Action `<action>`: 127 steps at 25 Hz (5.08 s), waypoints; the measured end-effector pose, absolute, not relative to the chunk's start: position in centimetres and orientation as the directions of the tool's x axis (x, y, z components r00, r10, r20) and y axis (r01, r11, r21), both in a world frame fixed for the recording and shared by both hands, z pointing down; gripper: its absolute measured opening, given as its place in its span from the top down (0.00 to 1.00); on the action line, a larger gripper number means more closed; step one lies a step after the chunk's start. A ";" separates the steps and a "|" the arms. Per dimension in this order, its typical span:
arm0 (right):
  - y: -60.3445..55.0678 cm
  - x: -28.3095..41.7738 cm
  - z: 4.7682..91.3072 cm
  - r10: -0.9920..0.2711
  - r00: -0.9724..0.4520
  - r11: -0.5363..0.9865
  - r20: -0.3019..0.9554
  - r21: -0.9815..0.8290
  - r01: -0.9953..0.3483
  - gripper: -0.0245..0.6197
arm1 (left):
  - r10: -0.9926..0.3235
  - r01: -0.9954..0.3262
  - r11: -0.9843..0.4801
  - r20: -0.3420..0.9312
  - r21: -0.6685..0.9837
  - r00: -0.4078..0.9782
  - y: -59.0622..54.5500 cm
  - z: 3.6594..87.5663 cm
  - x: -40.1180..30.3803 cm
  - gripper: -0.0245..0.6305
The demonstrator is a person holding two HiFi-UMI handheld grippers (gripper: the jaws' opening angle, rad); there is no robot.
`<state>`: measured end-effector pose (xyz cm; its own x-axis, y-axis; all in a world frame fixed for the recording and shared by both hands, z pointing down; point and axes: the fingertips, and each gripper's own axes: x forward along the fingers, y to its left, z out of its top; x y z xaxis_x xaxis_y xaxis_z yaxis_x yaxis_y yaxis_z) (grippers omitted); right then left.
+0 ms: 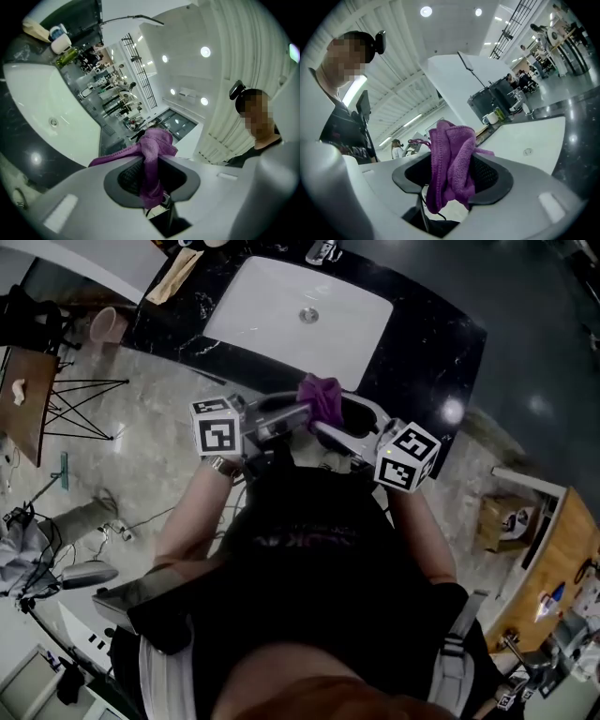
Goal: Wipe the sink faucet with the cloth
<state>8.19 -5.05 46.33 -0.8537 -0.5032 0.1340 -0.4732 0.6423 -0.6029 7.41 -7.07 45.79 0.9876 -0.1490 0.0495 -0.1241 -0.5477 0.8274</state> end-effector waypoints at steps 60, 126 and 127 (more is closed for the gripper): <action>-50.4 23.9 60.0 -0.753 -0.426 -0.139 0.502 -0.754 -0.643 0.85 | -0.630 -0.422 -0.143 0.247 0.895 0.736 -9.7 54.7 -12.1 0.96; -45.9 18.2 51.2 -0.603 -0.384 0.521 0.699 -0.020 -0.854 0.86 | -0.671 -0.368 -0.213 0.138 0.905 0.728 -4.7 51.0 -16.9 0.96; -46.8 18.9 51.2 -0.620 -0.371 0.490 0.692 -0.028 -0.871 0.86 | -0.674 -0.373 -0.204 0.146 0.905 0.724 -4.6 51.1 -16.9 0.96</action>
